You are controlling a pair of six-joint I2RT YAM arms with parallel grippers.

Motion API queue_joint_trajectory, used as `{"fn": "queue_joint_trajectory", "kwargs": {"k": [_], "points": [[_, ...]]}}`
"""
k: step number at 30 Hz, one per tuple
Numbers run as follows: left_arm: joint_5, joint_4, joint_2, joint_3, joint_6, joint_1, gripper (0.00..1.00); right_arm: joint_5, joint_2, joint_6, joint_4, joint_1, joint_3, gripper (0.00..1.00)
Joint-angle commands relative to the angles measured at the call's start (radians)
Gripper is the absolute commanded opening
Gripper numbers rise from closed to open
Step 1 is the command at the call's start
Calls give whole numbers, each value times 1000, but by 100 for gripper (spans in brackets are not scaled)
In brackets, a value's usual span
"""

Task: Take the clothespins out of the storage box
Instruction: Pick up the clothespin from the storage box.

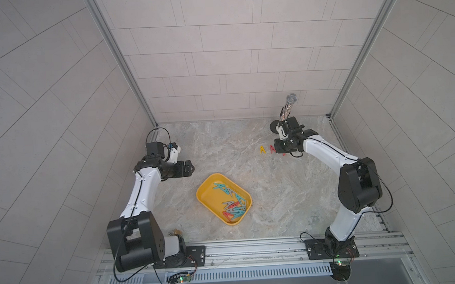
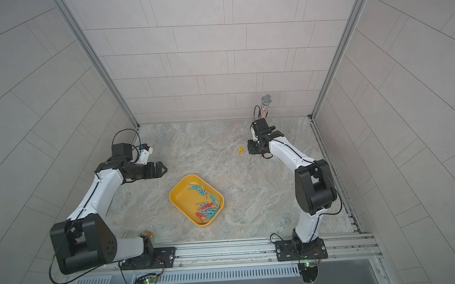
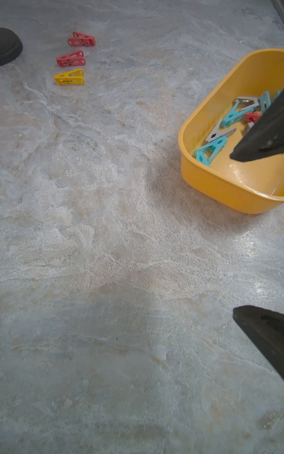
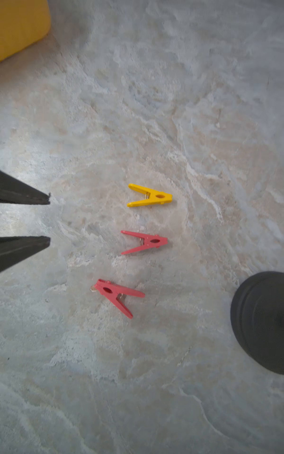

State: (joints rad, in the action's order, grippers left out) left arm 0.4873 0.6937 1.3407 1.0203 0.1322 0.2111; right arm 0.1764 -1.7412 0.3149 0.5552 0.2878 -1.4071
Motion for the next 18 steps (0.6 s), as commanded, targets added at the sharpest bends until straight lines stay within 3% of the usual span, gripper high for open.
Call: {"fn": "queue_joint_trajectory", "kwargs": {"k": [1, 9, 18], "points": [[-18, 12, -20, -8, 14, 5, 100, 22, 70, -3, 45, 42, 8, 25], [-54, 10, -13, -1, 7, 6, 100, 23, 150, -62, 79, 223, -1, 25], [-65, 10, -13, 0, 4, 7, 100, 24, 115, -125, 77, 474, -13, 25]]}}
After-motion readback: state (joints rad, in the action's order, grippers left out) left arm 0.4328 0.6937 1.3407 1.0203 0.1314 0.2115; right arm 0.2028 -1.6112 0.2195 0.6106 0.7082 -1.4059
